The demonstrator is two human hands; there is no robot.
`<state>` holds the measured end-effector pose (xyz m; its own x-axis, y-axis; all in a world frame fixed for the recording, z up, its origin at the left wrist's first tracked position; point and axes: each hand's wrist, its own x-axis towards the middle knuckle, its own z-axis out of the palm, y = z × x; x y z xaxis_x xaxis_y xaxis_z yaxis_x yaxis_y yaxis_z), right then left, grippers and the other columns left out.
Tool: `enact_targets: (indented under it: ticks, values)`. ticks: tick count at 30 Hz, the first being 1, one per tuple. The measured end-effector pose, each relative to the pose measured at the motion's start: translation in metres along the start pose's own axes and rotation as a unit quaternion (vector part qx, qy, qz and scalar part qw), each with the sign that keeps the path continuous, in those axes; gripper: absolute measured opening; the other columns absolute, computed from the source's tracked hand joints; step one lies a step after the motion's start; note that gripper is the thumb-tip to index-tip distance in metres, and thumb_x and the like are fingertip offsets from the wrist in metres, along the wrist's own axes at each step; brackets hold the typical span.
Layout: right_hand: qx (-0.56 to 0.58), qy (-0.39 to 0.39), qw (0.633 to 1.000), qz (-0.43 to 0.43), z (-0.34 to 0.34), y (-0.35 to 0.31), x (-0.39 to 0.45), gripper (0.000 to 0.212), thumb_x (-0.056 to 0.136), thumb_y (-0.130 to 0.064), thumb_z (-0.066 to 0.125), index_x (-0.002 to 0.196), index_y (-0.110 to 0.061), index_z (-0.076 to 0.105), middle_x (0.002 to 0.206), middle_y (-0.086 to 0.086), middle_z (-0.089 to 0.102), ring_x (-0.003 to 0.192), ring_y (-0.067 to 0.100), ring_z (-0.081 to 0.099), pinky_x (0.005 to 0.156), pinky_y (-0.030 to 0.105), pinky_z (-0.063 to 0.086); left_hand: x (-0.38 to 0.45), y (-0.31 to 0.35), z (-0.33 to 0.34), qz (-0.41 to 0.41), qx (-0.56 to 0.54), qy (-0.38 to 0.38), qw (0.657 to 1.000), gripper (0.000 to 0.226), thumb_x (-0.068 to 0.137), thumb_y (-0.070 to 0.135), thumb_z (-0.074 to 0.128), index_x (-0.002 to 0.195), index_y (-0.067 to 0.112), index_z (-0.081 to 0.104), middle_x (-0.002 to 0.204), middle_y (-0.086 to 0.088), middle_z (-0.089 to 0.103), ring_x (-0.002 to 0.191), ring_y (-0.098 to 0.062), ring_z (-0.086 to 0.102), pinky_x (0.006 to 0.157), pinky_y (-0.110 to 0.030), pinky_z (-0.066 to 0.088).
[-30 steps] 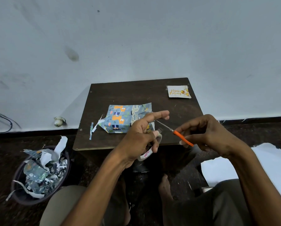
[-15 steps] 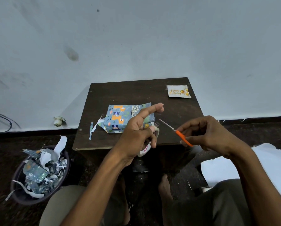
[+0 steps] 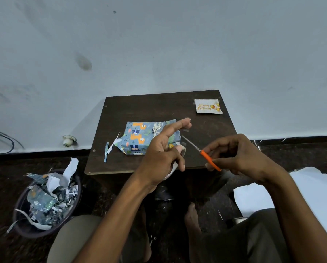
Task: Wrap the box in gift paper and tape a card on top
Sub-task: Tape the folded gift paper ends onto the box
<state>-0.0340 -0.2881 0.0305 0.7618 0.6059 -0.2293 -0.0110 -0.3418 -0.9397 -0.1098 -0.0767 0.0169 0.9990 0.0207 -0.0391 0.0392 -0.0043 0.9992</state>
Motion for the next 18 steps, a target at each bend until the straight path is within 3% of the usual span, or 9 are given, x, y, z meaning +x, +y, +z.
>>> enact_targets:
  ticks: [9, 18]
  values:
    - [0.033, 0.021, 0.999, 0.009, -0.0053, 0.0035, -0.0002, 0.019, 0.083, 0.008, 0.074, 0.1, 0.001, 0.075, 0.075, 0.019, 0.076, 0.049, 0.006, 0.064, 0.04, 0.01, 0.037, -0.0001, -0.0007, 0.0005, 0.0, 0.0, 0.001, 1.0, 0.063, 0.098, -0.014, 0.041, 0.144, 0.027, 0.052, 0.144, 0.016, 0.054, 0.049, -0.017, 0.054, 0.058, -0.019, 0.048]
    - [-0.032, -0.017, 0.999, 0.028, 0.0032, 0.0029, 0.0032, 0.018, 0.086, 0.009, 0.072, 0.1, -0.003, 0.076, 0.077, 0.012, 0.078, 0.062, 0.008, 0.071, 0.046, 0.008, 0.043, 0.0013, -0.0034, -0.0003, 0.006, -0.004, 0.0, 1.0, 0.064, 0.097, -0.016, 0.042, 0.144, 0.027, 0.052, 0.144, 0.012, 0.054, 0.048, -0.017, 0.054, 0.058, -0.014, 0.046]
